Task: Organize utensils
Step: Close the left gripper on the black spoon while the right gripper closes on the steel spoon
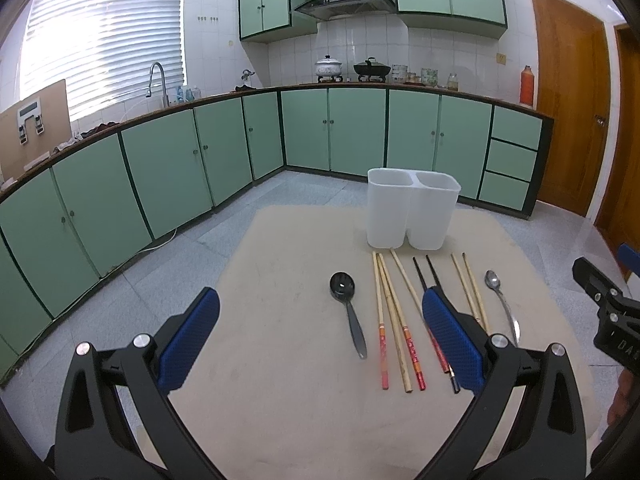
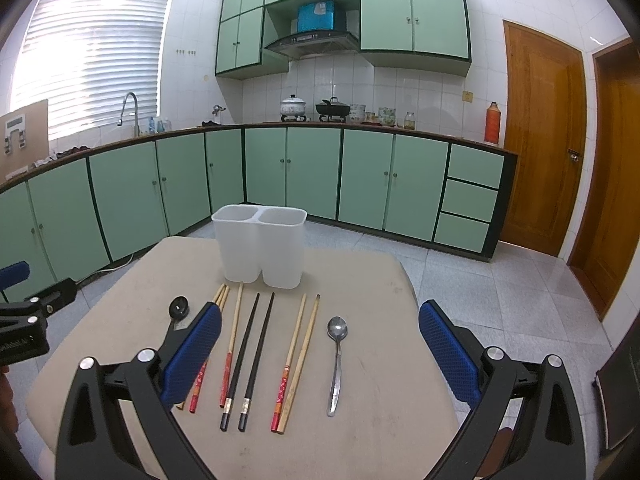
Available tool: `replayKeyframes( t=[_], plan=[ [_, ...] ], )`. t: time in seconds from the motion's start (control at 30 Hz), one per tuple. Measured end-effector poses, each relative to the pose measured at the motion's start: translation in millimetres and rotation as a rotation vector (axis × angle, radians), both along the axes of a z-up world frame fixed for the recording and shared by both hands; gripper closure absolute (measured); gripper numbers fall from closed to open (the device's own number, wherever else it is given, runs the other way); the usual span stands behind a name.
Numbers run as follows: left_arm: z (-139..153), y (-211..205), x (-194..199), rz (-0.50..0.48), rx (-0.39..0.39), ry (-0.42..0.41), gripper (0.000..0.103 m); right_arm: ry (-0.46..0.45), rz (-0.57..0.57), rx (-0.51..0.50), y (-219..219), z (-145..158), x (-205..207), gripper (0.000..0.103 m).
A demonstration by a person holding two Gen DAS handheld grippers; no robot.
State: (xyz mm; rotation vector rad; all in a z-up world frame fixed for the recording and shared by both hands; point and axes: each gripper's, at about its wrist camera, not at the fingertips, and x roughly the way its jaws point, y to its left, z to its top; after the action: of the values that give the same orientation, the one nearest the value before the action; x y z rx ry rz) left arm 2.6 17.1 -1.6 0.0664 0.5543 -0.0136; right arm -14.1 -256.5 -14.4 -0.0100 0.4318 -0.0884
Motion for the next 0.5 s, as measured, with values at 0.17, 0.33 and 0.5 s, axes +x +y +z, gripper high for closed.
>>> replayKeyframes(
  t=[0.17,0.33,0.5],
  plan=[
    [-13.5,6.0,26.0,0.018,0.006,0.048,0.005,0.061,-0.021,-0.008,-9.4,-17.3,29.7,0.006],
    [-34.8,9.0,67.9,0.010,0.005,0.132,0.005,0.227,-0.027,0.045,-28.9,-47.9,83.0,0.016],
    [-67.5,2.4,121.7,-0.002,-0.011,0.274,0.005,0.451,0.003,0.164,-52.8,-89.5,143.3,0.032]
  ],
)
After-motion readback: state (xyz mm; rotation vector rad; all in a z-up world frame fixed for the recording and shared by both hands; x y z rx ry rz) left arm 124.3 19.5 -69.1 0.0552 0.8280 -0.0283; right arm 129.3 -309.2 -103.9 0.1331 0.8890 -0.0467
